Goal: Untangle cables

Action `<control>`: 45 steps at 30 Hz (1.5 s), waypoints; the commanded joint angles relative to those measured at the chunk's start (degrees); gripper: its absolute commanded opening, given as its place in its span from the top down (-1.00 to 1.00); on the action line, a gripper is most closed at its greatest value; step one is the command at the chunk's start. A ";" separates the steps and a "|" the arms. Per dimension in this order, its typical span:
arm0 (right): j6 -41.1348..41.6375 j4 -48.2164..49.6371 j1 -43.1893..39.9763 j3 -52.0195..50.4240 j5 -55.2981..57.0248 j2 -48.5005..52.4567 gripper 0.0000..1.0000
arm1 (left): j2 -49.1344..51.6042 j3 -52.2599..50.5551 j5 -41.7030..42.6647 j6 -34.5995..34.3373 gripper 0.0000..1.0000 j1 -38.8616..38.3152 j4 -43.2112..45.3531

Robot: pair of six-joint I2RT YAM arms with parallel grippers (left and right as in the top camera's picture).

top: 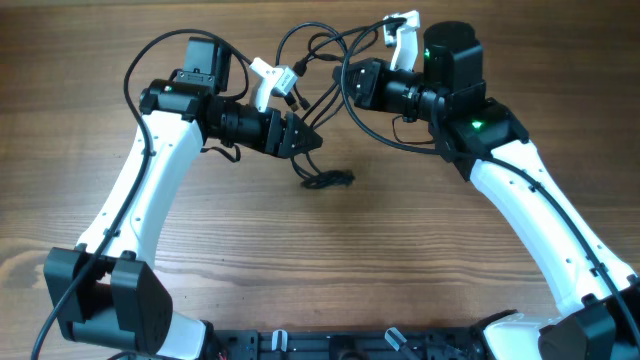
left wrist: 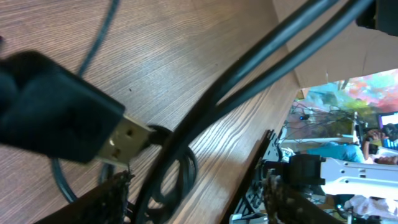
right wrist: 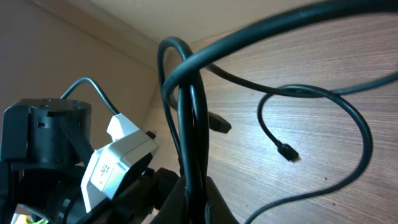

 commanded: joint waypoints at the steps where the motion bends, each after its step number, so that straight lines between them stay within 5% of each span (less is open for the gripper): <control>1: 0.81 0.61 -0.31 0.61 -1.79 0.20 0.91 | 0.48 -0.24 -1.88 1.31 -0.18 0.07 -0.11; 3: 0.87 0.63 -0.28 0.61 -1.79 0.20 0.91 | 0.48 -0.26 -2.01 1.31 0.23 0.07 -0.28; 5: 0.90 0.61 -0.28 0.61 -1.79 0.20 0.91 | 0.48 -0.26 -2.01 1.31 0.92 0.07 -0.28; 11: 0.55 0.09 -0.52 0.61 1.99 0.22 0.92 | 0.48 -0.26 -2.01 1.31 0.92 0.07 -0.28; 15: -1.90 -1.46 -0.96 0.61 3.69 0.28 0.33 | 0.48 -0.24 -1.99 1.33 0.92 0.07 -0.26; 19: -3.96 -4.46 -1.16 0.61 3.93 0.72 0.14 | 0.48 -0.26 -1.99 1.55 0.92 0.07 -0.24; 36: -6.14 -21.55 -1.14 0.61 3.87 7.06 -0.01 | 0.48 -0.26 -1.99 2.60 0.92 0.07 0.39; 45: -5.16 -16.61 0.79 0.61 -0.28 16.11 -0.01 | 0.48 -0.24 -1.97 2.58 0.92 0.07 0.37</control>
